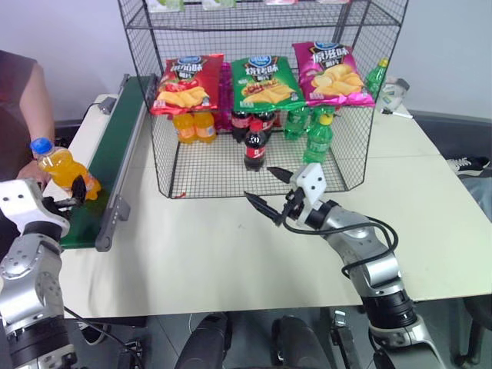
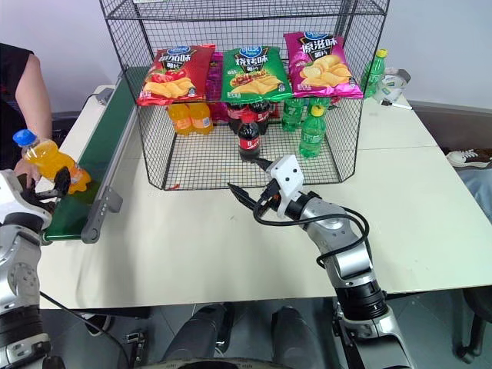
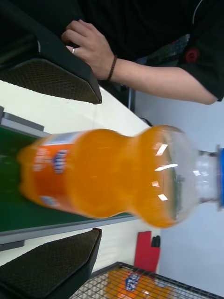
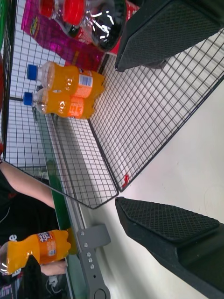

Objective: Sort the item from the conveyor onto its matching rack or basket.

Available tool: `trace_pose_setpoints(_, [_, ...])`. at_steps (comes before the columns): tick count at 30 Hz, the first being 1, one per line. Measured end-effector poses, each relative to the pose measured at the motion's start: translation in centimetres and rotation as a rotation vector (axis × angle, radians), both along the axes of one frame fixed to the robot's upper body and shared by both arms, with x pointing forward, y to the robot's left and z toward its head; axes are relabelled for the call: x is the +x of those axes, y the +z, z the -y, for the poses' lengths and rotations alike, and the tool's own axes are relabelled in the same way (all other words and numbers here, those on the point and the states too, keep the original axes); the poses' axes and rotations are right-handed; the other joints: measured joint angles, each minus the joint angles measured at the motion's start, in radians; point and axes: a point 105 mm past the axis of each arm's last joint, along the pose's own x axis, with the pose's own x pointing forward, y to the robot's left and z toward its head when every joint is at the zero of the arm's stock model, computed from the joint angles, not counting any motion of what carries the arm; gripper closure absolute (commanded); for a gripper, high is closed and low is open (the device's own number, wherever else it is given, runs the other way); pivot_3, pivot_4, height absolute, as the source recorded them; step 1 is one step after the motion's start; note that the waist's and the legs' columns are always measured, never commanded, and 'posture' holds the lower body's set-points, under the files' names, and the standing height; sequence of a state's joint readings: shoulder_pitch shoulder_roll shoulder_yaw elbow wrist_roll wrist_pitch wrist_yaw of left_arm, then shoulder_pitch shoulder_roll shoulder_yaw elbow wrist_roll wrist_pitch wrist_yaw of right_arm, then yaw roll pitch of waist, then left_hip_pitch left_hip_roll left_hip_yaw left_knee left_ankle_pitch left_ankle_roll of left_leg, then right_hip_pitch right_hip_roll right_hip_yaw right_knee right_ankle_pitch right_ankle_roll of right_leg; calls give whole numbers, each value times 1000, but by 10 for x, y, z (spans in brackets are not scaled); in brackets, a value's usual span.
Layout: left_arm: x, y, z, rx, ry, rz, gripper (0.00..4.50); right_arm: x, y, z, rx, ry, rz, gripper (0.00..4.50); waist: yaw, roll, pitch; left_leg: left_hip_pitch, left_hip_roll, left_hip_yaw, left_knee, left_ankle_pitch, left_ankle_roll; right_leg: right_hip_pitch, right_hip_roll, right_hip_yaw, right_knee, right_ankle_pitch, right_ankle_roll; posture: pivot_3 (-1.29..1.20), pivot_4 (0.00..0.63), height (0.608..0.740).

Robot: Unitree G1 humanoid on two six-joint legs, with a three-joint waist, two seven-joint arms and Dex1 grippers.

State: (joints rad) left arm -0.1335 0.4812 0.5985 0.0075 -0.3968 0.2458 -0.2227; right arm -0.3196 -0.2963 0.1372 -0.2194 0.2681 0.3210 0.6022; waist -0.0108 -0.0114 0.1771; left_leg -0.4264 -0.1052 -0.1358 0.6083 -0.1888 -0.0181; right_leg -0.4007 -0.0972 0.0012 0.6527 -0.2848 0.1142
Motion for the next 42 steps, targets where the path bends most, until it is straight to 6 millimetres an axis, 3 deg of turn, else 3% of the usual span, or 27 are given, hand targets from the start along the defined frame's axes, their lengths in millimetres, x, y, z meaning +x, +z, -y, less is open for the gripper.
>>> trace_pose_setpoints(5, [0, 4, 0, 8, -14, 7, 36, 0, 0, 0, 0, 0, 0, 0, -1, 0, 0, 0, 0, 0, 0, 0, 0, 0, 0, 0, 0, 0, 0, 0, 150, 740])
trace_pose_setpoints(8, [-1, 4, -1, 11, -14, 9, 894, 0, 0, 0, 0, 1, -1, 0, 0, 0, 0, 0, 0, 0, 0, 0, 0, 0, 0, 0, 0, 0, 0, 0, 150, 740])
trace_pose_setpoints(11, [-2, 4, -1, 14, -11, 13, 2237, -1, -1, -1, -1, 4, -3, 0, 0, 0, 0, 0, 0, 0, 0, 0, 0, 0, 0, 0, 0, 0, 0, 0, 150, 740])
trace_pose_setpoints(20, [-3, 5, -1, 16, -17, 16, 2243, -1, -2, -1, -2, 4, -6, 0, 1, 0, 0, 0, 0, 0, 0, 0, 0, 0, 0, 0, 0, 0, 0, 0, 150, 740])
trace_pose_setpoints(23, [3, 17, 3, 12, -50, 43, 2243, -1, -2, -1, -3, 5, -6, 0, 2, -2, 0, 0, 0, 0, 0, 0, 0, 0, 0, 0, 0, 0, 0, 0, 150, 740])
trace_pose_setpoints(26, [12, 57, 26, 60, -174, 131, 2243, -1, -1, 1, -2, 9, -7, 0, 4, -3, 0, -1, 0, -1, 1, 0, 0, 0, 0, -1, 0, 0, 0, 0, 150, 740])
trace_pose_setpoints(29, [16, 95, 67, 123, -353, 219, 2243, 0, 3, 5, -5, 10, 2, 0, 0, -3, 0, 0, -1, 0, 2, 0, 0, 1, 0, 0, 0, 0, 0, 0, 150, 740])
trace_pose_setpoints(31, [17, 100, 95, 157, -475, 210, 2243, 2, 5, 11, -11, -3, 8, 0, -1, -2, 0, 0, -1, 0, 1, 0, 0, 2, 0, 0, 0, 0, 0, 0, 150, 740])
trace_pose_setpoints(33, [23, 86, 131, 157, -620, 145, 2243, 5, 9, 22, -27, -31, 20, 0, -1, -2, 0, 0, 0, 0, 0, 0, 0, 3, 0, 0, 0, 0, 0, 0, 150, 740])
trace_pose_setpoints(36, [31, 61, 165, 161, -713, 60, 2243, 8, 15, 32, -33, -59, 40, 0, -4, -2, 0, 0, 0, 0, -1, 0, 0, 3, 1, 0, 1, 0, 0, 0, 150, 740])
trace_pose_setpoints(42, [62, 15, 193, 68, -660, -29, 2243, 9, 22, 43, -49, -87, 59, 0, 1, -2, 1, -1, 0, 1, 0, 0, 0, 3, 1, 0, 1, 0, 0, 0, 150, 740])
